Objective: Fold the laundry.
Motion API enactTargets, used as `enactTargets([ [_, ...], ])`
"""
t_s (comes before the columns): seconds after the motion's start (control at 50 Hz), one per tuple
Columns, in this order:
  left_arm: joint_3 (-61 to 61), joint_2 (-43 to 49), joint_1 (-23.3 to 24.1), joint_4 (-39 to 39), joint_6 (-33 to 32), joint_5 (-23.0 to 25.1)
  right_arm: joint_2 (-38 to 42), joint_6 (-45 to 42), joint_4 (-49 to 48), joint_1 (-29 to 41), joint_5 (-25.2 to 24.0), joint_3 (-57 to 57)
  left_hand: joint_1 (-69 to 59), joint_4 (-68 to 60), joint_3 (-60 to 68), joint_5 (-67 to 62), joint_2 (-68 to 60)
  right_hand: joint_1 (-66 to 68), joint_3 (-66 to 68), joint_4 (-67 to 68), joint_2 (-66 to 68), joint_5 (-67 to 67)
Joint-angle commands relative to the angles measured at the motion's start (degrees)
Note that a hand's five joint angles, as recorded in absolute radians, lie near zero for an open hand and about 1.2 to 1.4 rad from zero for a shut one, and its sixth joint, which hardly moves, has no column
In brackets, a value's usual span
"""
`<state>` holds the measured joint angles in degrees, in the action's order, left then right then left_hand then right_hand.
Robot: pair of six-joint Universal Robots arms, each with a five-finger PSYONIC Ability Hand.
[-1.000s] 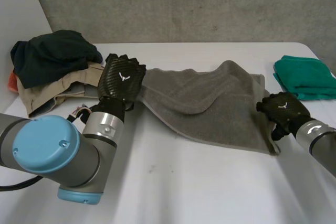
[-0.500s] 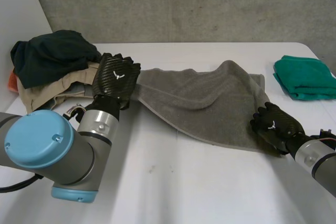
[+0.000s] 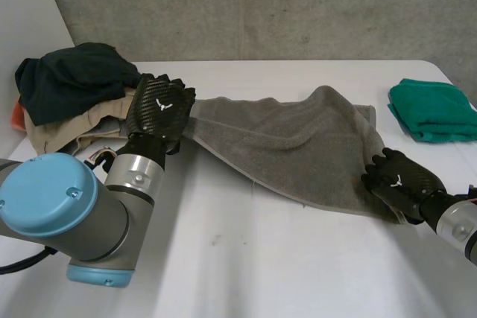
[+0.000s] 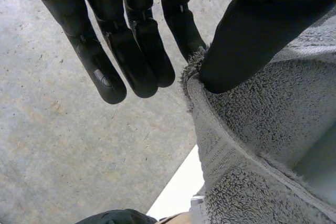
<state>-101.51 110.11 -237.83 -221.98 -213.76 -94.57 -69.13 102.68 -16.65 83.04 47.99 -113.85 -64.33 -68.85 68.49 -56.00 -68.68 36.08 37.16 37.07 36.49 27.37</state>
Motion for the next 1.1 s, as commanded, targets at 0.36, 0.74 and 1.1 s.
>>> enactTargets([
  [0.36,-0.26,-15.79,-1.41,15.69,0.54,-0.01,-19.28,37.14,14.43,-6.48,8.34,13.56,-15.67,-11.15,11.51,-14.0,-11.32,43.92,42.84,42.93,43.51,42.63],
  [0.74,-2.38,-11.07,-0.79,39.79,1.07,0.52,-11.14,37.94,38.36,-9.39,16.25,18.84,-15.67,-11.15,11.51,-14.0,-11.32,43.92,42.84,42.93,43.51,42.63],
  [1.1,6.86,4.06,-0.88,28.18,0.63,-0.27,-0.31,46.03,22.18,-1.21,29.88,24.03,18.7,23.23,-22.87,20.38,23.06,43.92,42.84,42.93,43.51,42.63],
])
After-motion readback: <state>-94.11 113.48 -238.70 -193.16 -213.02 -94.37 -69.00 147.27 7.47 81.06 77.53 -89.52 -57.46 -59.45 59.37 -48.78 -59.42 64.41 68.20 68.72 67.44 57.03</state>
